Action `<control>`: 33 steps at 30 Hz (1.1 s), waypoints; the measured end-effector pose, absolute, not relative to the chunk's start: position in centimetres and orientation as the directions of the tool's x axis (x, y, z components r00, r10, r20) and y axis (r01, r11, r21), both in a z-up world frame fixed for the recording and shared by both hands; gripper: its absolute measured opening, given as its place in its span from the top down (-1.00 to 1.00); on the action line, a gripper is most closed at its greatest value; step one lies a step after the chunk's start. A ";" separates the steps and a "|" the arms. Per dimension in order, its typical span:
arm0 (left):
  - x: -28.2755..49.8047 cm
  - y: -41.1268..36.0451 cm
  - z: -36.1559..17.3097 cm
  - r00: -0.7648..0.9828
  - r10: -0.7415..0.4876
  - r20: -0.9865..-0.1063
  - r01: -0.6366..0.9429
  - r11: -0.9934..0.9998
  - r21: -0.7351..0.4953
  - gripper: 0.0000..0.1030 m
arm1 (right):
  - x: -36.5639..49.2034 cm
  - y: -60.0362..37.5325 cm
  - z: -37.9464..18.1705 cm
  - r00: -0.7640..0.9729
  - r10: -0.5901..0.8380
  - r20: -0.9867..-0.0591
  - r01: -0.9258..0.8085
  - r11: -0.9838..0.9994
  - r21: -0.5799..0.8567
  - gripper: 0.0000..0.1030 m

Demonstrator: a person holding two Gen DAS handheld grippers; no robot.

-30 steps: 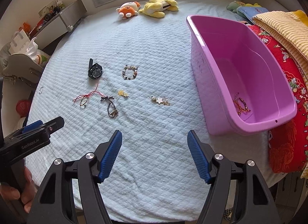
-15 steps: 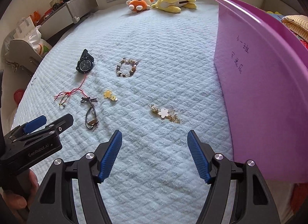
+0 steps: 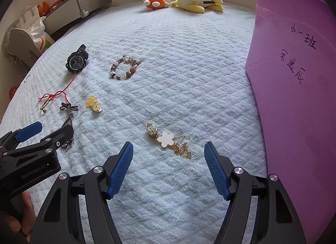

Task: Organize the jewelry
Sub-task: 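Move left tool to brown leather key bracelet while right tool approaches white-flower gold pendant, then close left tool on leather bracelet while right tool closes on flower pendant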

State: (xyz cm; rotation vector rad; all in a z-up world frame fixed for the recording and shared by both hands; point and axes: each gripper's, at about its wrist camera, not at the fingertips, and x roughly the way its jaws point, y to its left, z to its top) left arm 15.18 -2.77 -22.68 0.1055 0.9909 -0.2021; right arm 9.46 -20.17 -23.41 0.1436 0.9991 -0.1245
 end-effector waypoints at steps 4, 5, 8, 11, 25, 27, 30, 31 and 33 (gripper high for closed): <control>15.2 -2.9 -23.4 0.529 -0.114 -0.841 0.210 0.978 0.000 -0.68 | 9.9 -20.4 -24.3 0.522 -0.035 -0.852 0.168 0.984 0.062 -0.30; 15.1 -2.9 -23.5 0.530 -0.113 -0.840 0.211 0.978 0.002 -0.68 | 9.9 -20.5 -24.5 0.522 -0.038 -0.852 0.167 0.984 0.058 -0.30; 15.0 -3.1 -23.8 0.536 -0.117 -0.836 0.223 0.975 0.007 -0.68 | 10.0 -20.8 -24.9 0.519 -0.046 -0.854 0.162 0.986 0.045 -0.30; 15.3 -3.5 -24.4 0.528 -0.114 -0.842 0.226 0.974 0.010 -0.68 | 10.2 -21.0 -25.3 0.510 -0.044 -0.859 0.157 0.987 0.043 -0.30; 16.7 -4.1 -26.0 0.532 -0.117 -0.839 0.240 0.971 0.017 -0.74 | 11.0 -20.3 -26.2 0.534 -0.071 -0.842 0.121 0.993 -0.006 -0.30; 16.9 -4.0 -26.5 0.532 -0.128 -0.837 0.242 0.970 0.005 -0.80 | 11.2 -20.2 -26.3 0.538 -0.071 -0.840 0.119 0.993 -0.008 -0.29; 17.0 -4.0 -26.6 0.539 -0.136 -0.831 0.241 0.971 -0.002 -0.83 | 11.2 -20.1 -26.4 0.539 -0.074 -0.839 0.118 0.993 -0.012 -0.28; 16.9 -4.0 -26.6 0.542 -0.133 -0.830 0.241 0.970 0.002 -0.83 | 11.2 -20.1 -26.4 0.539 -0.071 -0.839 0.116 0.993 -0.010 -0.27; 16.9 -4.1 -26.5 0.542 -0.136 -0.829 0.243 0.970 0.000 -0.79 | 11.3 -20.0 -26.4 0.539 -0.067 -0.840 0.111 0.994 -0.008 -0.17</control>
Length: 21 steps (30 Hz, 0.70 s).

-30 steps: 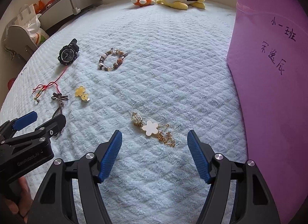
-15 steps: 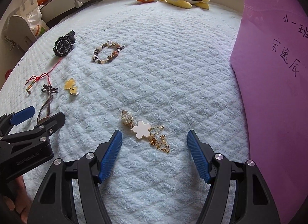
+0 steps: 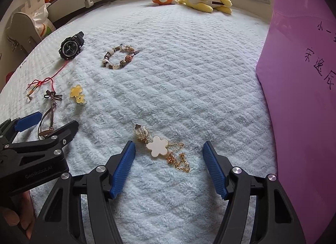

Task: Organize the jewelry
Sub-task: 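Close left tool on leather bracelet while right tool closes on flower pendant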

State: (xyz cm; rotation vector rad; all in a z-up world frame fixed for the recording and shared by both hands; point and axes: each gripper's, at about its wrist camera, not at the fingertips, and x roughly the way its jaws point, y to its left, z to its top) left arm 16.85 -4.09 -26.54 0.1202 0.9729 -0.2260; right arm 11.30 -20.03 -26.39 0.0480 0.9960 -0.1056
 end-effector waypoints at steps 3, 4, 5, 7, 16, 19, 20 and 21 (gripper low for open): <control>16.8 -4.1 -26.5 0.538 -0.143 -0.831 0.249 0.968 -0.005 -0.69 | 11.3 -19.4 -26.3 0.539 -0.076 -0.839 0.098 0.995 -0.027 0.00; 16.7 -4.1 -26.4 0.536 -0.145 -0.831 0.251 0.968 -0.007 -0.67 | 11.3 -19.2 -26.3 0.539 -0.076 -0.839 0.095 0.995 -0.030 0.03; 16.6 -4.0 -26.3 0.536 -0.146 -0.832 0.252 0.968 -0.007 -0.62 | 11.3 -19.1 -26.3 0.538 -0.076 -0.840 0.093 0.995 -0.031 0.10; 16.3 -3.8 -26.2 0.533 -0.147 -0.833 0.250 0.968 -0.011 -0.57 | 11.2 -18.9 -26.2 0.536 -0.072 -0.841 0.090 0.996 -0.028 0.21; 15.3 -3.6 -25.4 0.527 -0.137 -0.839 0.251 0.968 -0.001 0.03 | 11.4 -18.3 -26.0 0.519 -0.051 -0.853 0.100 0.995 0.001 0.57; 15.2 -3.2 -25.0 0.525 -0.143 -0.839 0.255 0.967 -0.005 0.45 | 11.5 -18.5 -25.8 0.511 -0.040 -0.859 0.119 0.993 0.025 0.57; 15.1 -3.4 -24.9 0.531 -0.130 -0.837 0.263 0.965 0.017 0.54 | 11.5 -18.5 -25.8 0.510 -0.041 -0.859 0.120 0.992 0.024 0.58; 15.0 -3.5 -24.8 0.537 -0.120 -0.835 0.269 0.963 0.035 0.63 | 11.5 -18.5 -25.7 0.509 -0.039 -0.860 0.123 0.992 0.028 0.58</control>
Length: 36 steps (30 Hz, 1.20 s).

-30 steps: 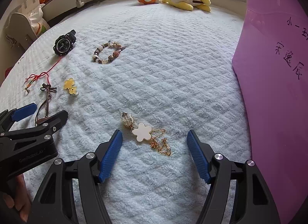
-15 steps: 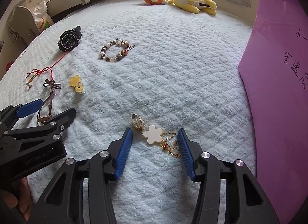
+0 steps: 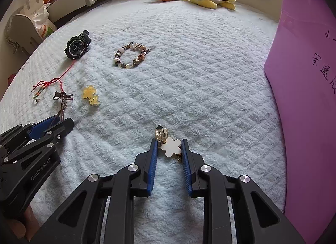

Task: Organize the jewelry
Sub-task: 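Close left tool on leather bracelet while right tool closes on flower pendant, then lift both held pieces and carry them over the pink tub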

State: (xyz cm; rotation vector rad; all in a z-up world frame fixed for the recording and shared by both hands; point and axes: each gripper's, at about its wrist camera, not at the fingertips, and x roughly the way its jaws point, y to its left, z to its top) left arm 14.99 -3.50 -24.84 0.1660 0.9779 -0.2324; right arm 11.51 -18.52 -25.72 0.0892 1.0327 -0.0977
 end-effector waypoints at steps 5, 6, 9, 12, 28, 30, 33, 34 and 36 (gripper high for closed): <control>14.8 -3.0 -24.2 0.529 -0.150 -0.835 0.287 0.958 0.010 0.87 | 11.1 -18.4 -25.4 0.506 -0.036 -0.862 0.139 0.989 0.040 0.58; 14.7 -3.0 -24.0 0.529 -0.151 -0.835 0.289 0.957 0.011 0.87 | 10.9 -18.3 -25.4 0.506 -0.036 -0.862 0.138 0.990 0.040 0.58; 14.3 -2.7 -23.8 0.525 -0.154 -0.837 0.291 0.957 0.006 0.87 | 10.3 -17.9 -25.2 0.504 -0.030 -0.863 0.139 0.989 0.047 0.58; 13.7 -2.3 -23.7 0.518 -0.156 -0.841 0.294 0.956 0.004 0.87 | 9.7 -17.4 -24.9 0.501 -0.025 -0.865 0.138 0.989 0.052 0.58; 9.2 0.2 -22.2 0.451 -0.198 -0.870 0.356 0.934 -0.028 0.87 | 5.1 -13.7 -23.3 0.478 0.009 -0.878 0.151 0.984 0.093 0.58; 8.7 0.5 -21.5 0.441 -0.210 -0.872 0.369 0.928 -0.037 0.87 | 4.4 -13.1 -22.5 0.479 0.017 -0.878 0.153 0.983 0.103 0.58; 7.9 1.1 -20.0 0.436 -0.226 -0.871 0.385 0.922 -0.046 0.87 | 3.5 -12.0 -21.2 0.482 0.022 -0.876 0.150 0.983 0.108 0.58; 7.7 1.3 -19.5 0.431 -0.235 -0.871 0.391 0.919 -0.054 0.87 | 3.2 -11.7 -20.7 0.484 0.023 -0.875 0.153 0.982 0.110 0.58; 7.4 1.7 -18.3 0.424 -0.246 -0.871 0.403 0.913 -0.062 0.87 | 2.7 -11.1 -19.5 0.487 0.025 -0.873 0.162 0.980 0.118 0.58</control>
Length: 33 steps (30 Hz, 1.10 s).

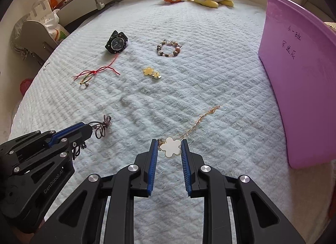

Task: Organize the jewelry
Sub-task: 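Lift both held pieces and carry them over the pink tub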

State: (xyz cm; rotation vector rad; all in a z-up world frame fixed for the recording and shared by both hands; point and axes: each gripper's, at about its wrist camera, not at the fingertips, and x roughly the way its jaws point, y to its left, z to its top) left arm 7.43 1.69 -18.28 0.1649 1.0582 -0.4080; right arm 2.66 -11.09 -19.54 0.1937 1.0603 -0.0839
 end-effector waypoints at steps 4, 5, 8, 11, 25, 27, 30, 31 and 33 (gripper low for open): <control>6.9 2.5 -15.6 0.412 -0.270 -0.870 0.430 0.900 -0.076 0.87 | 1.7 -10.2 -16.7 0.497 0.025 -0.867 0.189 0.973 0.136 0.58; 6.8 2.7 -14.8 0.409 -0.274 -0.870 0.437 0.896 -0.077 0.87 | 1.5 -10.0 -15.8 0.500 0.027 -0.866 0.195 0.970 0.143 0.58; 6.5 3.7 -12.7 0.396 -0.282 -0.874 0.452 0.888 -0.082 0.87 | 0.7 -9.2 -13.1 0.506 0.028 -0.862 0.201 0.968 0.149 0.58; 6.0 4.7 -10.5 0.388 -0.279 -0.878 0.481 0.874 -0.065 0.87 | 0.0 -8.6 -10.4 0.507 0.033 -0.861 0.213 0.964 0.162 0.58; 6.2 5.4 1.0 0.302 -0.381 -0.874 0.580 0.801 -0.149 0.87 | -3.2 -10.2 0.9 0.518 0.028 -0.855 0.330 0.916 0.230 0.58; 6.2 4.9 2.9 0.308 -0.399 -0.864 0.601 0.785 -0.148 0.87 | -3.6 -10.9 2.6 0.532 0.016 -0.847 0.350 0.906 0.237 0.58; 6.0 3.8 5.8 0.325 -0.441 -0.836 0.643 0.751 -0.147 0.87 | -4.4 -12.0 4.8 0.551 -0.018 -0.835 0.383 0.894 0.233 0.58; 5.9 3.2 6.7 0.332 -0.454 -0.826 0.659 0.739 -0.141 0.87 | -4.7 -12.3 5.4 0.556 -0.035 -0.830 0.390 0.893 0.223 0.58; 5.6 2.2 7.9 0.344 -0.472 -0.812 0.682 0.720 -0.130 0.87 | -5.1 -12.9 6.4 0.563 -0.055 -0.825 0.403 0.889 0.216 0.58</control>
